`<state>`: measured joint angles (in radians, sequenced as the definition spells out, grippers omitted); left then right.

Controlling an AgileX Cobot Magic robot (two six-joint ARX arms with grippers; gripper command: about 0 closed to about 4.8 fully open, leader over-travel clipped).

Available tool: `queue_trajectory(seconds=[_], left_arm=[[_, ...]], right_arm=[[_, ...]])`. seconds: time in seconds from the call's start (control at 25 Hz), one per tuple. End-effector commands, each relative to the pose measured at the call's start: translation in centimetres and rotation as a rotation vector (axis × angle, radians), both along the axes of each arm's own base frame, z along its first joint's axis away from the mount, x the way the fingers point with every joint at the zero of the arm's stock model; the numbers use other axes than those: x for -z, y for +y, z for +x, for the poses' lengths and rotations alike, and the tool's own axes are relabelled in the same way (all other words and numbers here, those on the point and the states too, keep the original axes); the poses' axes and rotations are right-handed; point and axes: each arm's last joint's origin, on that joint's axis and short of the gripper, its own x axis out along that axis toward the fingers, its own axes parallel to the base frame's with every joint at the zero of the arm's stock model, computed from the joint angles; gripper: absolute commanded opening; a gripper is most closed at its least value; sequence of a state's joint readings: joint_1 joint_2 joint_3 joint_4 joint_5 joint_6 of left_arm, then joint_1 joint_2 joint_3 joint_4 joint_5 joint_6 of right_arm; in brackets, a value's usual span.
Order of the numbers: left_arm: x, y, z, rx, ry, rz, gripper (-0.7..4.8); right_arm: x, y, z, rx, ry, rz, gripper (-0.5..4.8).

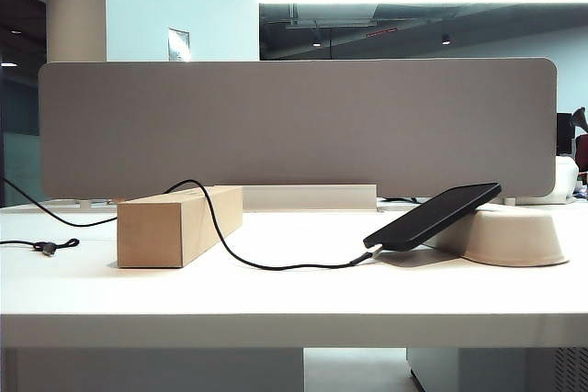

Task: Pick up the charging cable and the phone, plug the charging cable into the charging port on the phone, and finally place them back on the table.

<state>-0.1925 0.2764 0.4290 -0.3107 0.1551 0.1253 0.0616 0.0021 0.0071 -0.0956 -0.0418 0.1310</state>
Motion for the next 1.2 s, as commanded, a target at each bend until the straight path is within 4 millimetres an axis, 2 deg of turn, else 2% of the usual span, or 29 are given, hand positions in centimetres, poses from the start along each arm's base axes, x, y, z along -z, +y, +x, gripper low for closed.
queue_trajectory(seconds=[0.04, 0.36, 1.2], left_arm=[[-0.25, 0.00, -0.02, 0.000, -0.014, -0.005, -0.06], [-0.24, -0.01, -0.02, 0.002, -0.014, -0.006, -0.06], [-0.24, -0.01, -0.02, 0.002, -0.014, -0.006, -0.06]], right_arm=[[-0.09, -0.16, 0.06, 0.052, -0.028, -0.008, -0.01], [0.08, -0.18, 0.05, 0.049, -0.014, -0.061, -0.01], [0.07, -0.18, 0.05, 0.049, -0.014, -0.060, -0.01]])
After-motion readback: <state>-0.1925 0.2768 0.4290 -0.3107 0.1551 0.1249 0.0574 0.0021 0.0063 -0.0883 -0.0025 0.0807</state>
